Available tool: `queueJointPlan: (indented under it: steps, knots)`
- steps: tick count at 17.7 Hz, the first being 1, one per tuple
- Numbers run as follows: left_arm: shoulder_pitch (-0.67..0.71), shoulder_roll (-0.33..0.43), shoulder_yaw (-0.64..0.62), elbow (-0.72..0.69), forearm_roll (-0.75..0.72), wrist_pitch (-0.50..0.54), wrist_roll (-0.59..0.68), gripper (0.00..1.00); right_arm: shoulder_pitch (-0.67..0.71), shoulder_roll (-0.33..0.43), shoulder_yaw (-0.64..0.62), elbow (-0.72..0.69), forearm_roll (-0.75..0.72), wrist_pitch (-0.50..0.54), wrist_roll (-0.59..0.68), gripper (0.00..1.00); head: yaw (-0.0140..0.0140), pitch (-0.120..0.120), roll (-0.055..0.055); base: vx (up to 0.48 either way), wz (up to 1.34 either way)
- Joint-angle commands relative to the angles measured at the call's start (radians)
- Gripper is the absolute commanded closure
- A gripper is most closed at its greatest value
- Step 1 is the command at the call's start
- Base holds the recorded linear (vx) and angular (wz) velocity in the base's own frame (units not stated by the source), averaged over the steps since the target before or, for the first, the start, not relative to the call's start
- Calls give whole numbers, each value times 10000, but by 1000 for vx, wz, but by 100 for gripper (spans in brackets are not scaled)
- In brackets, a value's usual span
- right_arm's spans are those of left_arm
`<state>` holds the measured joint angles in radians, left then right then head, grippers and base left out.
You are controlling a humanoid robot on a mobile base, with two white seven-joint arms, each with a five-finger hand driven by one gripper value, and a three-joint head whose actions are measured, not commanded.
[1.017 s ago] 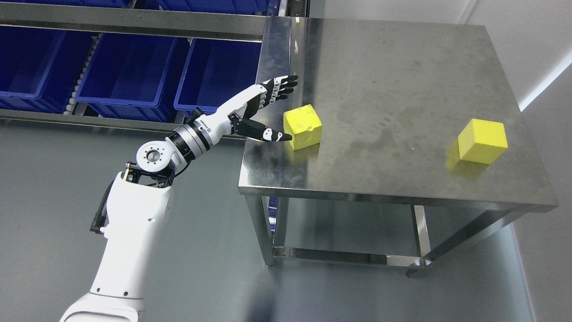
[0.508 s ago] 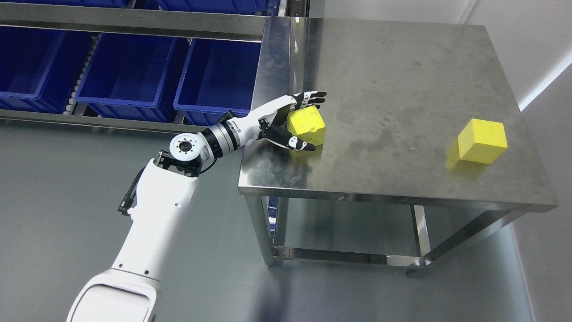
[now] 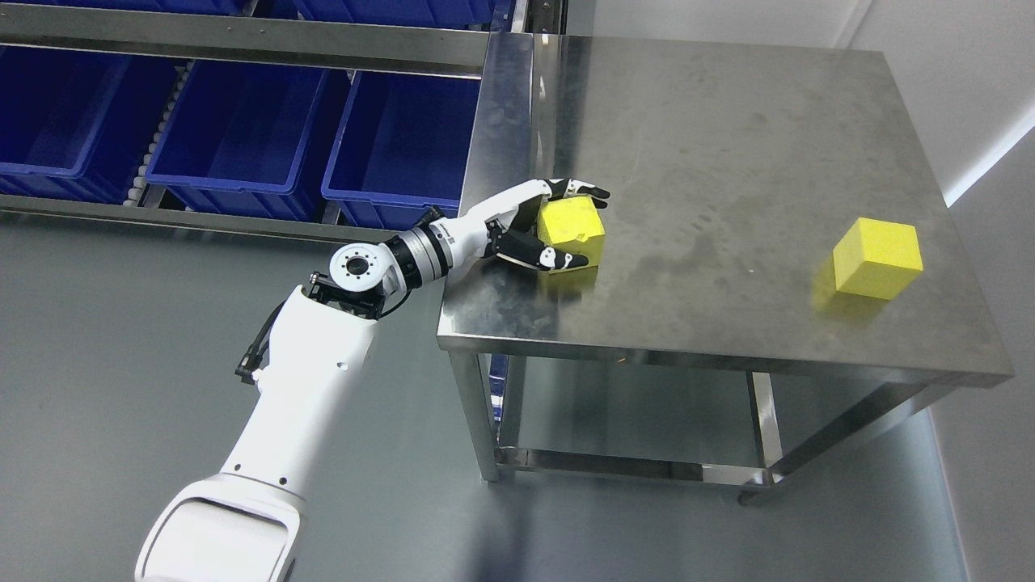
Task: Move yellow foam block to right shelf middle
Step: 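Lift the yellow cube with the left hand up off the table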
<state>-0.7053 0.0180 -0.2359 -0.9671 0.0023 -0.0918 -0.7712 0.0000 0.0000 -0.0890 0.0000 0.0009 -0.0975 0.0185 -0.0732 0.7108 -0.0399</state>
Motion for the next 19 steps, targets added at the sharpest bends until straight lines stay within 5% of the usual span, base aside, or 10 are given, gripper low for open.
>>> queueJointPlan:
  steps: [1, 5, 9, 15, 19]
  knots:
    - [-18, -6, 1710, 652, 84, 105, -80, 52, -15, -175, 0, -175, -9, 8, -1, 0, 0, 0, 0, 0, 0]
    - [-294, -6, 2144, -205, 2867, -537, -50, 72, -31, -175, 0, -175, -9, 8, -1, 0, 0, 0, 0, -4, -37]
    - [-586, -6, 2251, -1249, 5298, -1963, 529, 75, -15, -175, 0, -175, -9, 8, -1, 0, 0, 0, 0, -8, -42]
    - [-602, -6, 2406, -2061, 5254, -2487, 6170, 75, -15, -175, 0, -175, -9, 8, -1, 0, 0, 0, 0, -2, 5]
    - [-357, -6, 2405, -3258, 4368, -2472, 7908, 75, -31, -175, 0, -175, -9, 8, -1, 0, 0, 0, 0, -19, 142]
